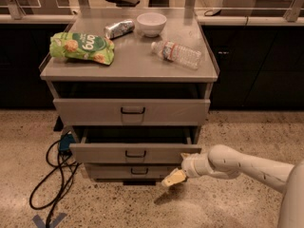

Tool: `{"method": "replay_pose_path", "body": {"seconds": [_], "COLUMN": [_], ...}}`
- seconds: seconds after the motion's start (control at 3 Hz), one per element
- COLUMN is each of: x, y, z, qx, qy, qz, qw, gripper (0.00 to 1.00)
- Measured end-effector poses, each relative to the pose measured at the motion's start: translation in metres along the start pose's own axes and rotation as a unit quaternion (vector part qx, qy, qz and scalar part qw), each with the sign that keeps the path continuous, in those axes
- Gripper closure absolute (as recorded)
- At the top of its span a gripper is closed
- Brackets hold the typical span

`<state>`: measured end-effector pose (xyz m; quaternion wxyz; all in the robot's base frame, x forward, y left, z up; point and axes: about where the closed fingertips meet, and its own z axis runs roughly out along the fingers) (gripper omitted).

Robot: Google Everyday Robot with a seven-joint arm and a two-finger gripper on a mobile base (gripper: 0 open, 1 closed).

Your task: Close middle drawer

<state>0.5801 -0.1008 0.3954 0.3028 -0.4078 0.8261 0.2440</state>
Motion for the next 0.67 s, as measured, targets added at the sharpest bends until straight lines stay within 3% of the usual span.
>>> {"method": "replay_pose_path", "body": {"seconds": [0.33, 0.67], "x": [-0.0377, -0.0377], "y": [-0.0146, -0.0146], "z": [0.0089, 0.0089], "qx": [0.013, 0.013], "qy": [0.004, 0.004], "qz": [-0.016, -0.016], "qw": [0.9998, 0.9998], "gripper": [0.00, 0.00]}}
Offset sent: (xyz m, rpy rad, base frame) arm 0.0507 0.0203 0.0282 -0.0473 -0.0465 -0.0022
